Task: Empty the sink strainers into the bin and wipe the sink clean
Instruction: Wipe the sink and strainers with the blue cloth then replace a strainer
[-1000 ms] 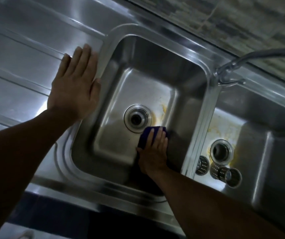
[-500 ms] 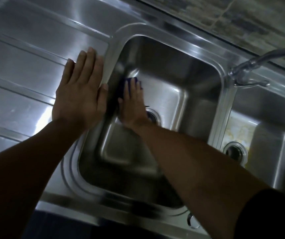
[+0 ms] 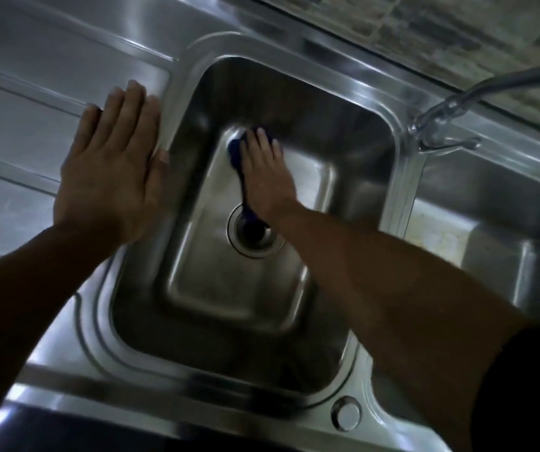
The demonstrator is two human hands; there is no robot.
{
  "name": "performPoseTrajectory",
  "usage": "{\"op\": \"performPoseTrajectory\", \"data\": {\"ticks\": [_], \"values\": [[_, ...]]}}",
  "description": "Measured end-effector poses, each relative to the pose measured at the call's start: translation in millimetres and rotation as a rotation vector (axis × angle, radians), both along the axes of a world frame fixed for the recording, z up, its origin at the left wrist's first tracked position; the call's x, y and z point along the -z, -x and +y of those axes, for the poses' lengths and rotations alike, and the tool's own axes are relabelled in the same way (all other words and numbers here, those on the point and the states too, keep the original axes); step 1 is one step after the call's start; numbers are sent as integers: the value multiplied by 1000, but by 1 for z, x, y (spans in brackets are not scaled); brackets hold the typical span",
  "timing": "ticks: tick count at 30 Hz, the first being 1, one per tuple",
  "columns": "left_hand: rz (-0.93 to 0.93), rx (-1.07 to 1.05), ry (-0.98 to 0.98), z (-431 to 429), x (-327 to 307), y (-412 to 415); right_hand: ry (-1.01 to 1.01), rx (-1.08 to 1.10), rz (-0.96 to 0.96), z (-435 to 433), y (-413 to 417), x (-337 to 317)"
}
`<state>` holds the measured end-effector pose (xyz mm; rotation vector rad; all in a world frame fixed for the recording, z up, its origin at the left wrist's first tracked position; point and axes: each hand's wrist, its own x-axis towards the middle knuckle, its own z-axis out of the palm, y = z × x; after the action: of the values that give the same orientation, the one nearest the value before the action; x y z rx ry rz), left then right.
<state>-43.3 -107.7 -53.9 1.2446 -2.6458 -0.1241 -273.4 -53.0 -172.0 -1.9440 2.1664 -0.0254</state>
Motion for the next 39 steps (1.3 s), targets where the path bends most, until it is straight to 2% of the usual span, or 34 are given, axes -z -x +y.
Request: {"op": "performPoseTrajectory", "data": {"ticks": [3, 5, 7, 10, 13, 16, 19, 21, 25, 28, 32, 37, 39], "values": [[22, -2, -1, 1, -1, 1, -14, 110, 8, 20, 35, -4], [29, -5, 0, 2, -3, 2, -44, 326, -4, 48, 43, -6], [18, -11, -9, 3, -5, 3, -130, 488, 8, 70, 34, -4], [3, -24, -23, 5, -8, 5, -123, 614, -41, 94, 0, 1], [-14, -22, -53, 5, -12, 6, 71, 609, -119, 114, -22, 2], [-19, -41, -83, 7, -18, 6, 328, 814, -375, 100, -20, 4], [-26, -43, -106, 7, -20, 7, 348, 947, -549, 57, -13, 5], [-32, -44, -125, 7, -21, 7, 395, 974, -582, 22, -14, 3], [-52, -48, -122, 8, -21, 7, 353, 681, -721, -39, -62, 0], [-74, -44, -124, 8, -21, 7, 217, 514, -639, -44, -80, -6], [-80, -42, -132, 8, -23, 7, 41, 230, -615, 18, -76, -17], [-46, -47, -108, 10, -26, 9, -406, -361, -615, 118, -74, -35], [-29, -38, -99, 10, -27, 9, -481, -539, -489, 138, -65, -41]]}}
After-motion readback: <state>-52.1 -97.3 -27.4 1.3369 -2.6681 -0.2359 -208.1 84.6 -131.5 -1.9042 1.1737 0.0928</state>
